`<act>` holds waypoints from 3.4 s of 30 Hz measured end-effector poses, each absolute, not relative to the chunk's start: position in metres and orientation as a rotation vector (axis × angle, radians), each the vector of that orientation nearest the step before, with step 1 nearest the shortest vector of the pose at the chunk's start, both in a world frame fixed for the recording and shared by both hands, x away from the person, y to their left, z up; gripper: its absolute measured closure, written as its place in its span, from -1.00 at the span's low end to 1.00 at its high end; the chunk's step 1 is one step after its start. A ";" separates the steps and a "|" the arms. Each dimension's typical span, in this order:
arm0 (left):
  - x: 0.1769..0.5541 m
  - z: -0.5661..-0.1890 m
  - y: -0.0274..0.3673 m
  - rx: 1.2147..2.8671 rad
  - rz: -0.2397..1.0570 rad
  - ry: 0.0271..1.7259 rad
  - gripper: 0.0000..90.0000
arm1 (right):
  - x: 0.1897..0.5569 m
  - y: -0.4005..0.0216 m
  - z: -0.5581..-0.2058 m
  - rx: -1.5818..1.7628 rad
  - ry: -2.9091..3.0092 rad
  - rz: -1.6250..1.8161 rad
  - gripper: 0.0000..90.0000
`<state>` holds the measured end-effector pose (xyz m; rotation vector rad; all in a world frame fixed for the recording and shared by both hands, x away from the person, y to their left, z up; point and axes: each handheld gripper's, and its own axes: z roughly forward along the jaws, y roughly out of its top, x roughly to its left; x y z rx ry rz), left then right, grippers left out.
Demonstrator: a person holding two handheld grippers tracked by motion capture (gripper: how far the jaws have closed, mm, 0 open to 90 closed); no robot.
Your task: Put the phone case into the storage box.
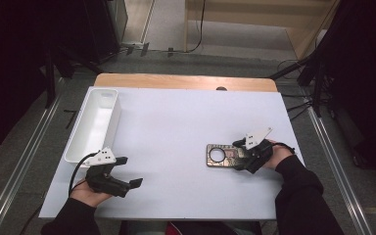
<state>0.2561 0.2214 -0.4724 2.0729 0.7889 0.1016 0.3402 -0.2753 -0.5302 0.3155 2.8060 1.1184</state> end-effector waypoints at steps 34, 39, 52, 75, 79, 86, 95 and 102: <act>0.256 -0.472 0.222 2.070 0.103 0.790 -0.98 | 0.342 -0.283 -0.526 0.361 2.818 1.234 -0.76; 0.256 -0.472 0.222 2.068 0.102 0.791 -0.98 | 0.342 -0.282 -0.522 0.395 2.813 1.261 -0.76; 0.256 -0.471 0.223 2.063 0.102 0.796 -0.98 | 0.334 -0.274 -0.504 0.478 2.804 1.246 -0.76; 0.256 -0.470 0.225 2.042 0.086 0.798 -0.87 | 0.325 -0.263 -0.490 0.808 2.772 1.354 -0.76; 0.258 -0.470 0.225 2.038 0.083 0.805 -0.87 | 0.324 -0.260 -0.488 0.878 2.752 1.376 -0.76; 0.262 -0.471 0.227 2.017 0.057 0.833 -0.87 | 0.320 -0.249 -0.487 0.954 2.741 1.376 -0.76; 0.264 -0.470 0.226 2.001 0.027 0.858 -0.87 | 0.317 -0.244 -0.483 1.175 2.650 1.432 -0.76; 0.264 -0.470 0.226 1.983 0.010 0.883 -0.87 | 0.318 -0.239 -0.484 1.295 2.568 1.403 -0.76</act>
